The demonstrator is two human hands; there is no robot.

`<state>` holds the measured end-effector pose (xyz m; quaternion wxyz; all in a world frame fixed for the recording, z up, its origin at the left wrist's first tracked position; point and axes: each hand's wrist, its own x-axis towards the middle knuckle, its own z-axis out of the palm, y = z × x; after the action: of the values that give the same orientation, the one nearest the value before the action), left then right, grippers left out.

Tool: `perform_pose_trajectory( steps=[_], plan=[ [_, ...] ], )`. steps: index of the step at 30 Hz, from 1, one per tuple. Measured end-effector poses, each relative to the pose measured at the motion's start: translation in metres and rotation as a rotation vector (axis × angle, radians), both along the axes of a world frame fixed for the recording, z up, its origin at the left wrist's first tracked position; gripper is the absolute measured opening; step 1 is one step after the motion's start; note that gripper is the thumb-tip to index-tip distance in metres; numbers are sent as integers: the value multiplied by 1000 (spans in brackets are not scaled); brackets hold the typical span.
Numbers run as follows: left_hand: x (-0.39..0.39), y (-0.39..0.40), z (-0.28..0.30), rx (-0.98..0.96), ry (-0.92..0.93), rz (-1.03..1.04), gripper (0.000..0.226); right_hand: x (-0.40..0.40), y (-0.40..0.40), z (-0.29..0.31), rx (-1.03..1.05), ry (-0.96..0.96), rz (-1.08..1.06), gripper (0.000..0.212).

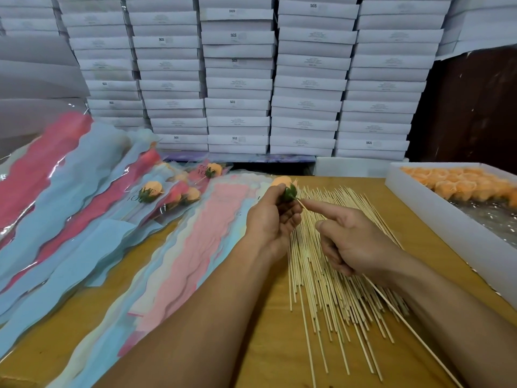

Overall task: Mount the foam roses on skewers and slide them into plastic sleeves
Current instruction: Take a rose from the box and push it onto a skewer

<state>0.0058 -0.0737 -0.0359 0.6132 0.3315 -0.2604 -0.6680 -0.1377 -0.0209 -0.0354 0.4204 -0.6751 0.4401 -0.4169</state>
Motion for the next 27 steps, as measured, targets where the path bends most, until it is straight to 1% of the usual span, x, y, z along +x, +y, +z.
perform_pose_trajectory(
  steps=[27],
  plan=[
    [-1, -1, -1, -31, -16, 4, 17, -1, 3, 3, -4, 39, 34, 61]
  ],
)
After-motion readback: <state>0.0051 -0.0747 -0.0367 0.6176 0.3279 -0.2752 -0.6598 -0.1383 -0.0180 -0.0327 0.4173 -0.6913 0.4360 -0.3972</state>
